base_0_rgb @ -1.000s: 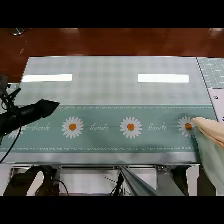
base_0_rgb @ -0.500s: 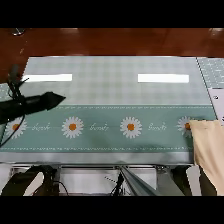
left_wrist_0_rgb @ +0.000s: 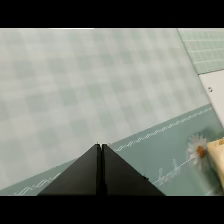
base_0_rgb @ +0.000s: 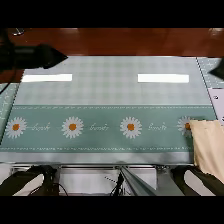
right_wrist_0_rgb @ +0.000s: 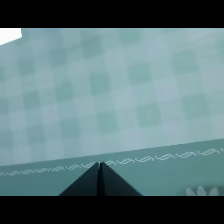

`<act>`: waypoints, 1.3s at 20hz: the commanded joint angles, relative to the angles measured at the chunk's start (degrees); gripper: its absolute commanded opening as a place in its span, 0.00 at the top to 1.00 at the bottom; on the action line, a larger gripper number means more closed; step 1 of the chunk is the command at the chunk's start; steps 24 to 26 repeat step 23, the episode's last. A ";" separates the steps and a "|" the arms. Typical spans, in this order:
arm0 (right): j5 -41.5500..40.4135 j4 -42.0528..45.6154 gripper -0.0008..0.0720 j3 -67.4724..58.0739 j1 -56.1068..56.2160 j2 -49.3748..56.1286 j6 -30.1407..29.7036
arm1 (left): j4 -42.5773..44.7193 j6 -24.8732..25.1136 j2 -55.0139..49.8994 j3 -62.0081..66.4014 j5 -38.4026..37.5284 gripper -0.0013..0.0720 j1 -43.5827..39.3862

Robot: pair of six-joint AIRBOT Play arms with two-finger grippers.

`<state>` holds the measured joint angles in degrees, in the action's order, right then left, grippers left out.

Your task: Fold the shirts.

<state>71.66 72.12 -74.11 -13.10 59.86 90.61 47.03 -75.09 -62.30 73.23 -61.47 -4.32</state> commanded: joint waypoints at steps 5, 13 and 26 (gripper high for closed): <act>-11.15 25.24 0.95 8.52 23.63 13.25 20.11 | 22.88 -10.51 -7.10 -8.33 8.15 0.95 -6.69; -10.21 25.79 0.95 8.50 23.63 14.69 20.13 | 23.28 -10.14 -8.70 -8.37 7.06 0.95 -6.10; -10.21 25.79 0.95 8.50 23.63 14.69 20.13 | 23.28 -10.10 -8.74 -8.37 7.08 0.95 -6.10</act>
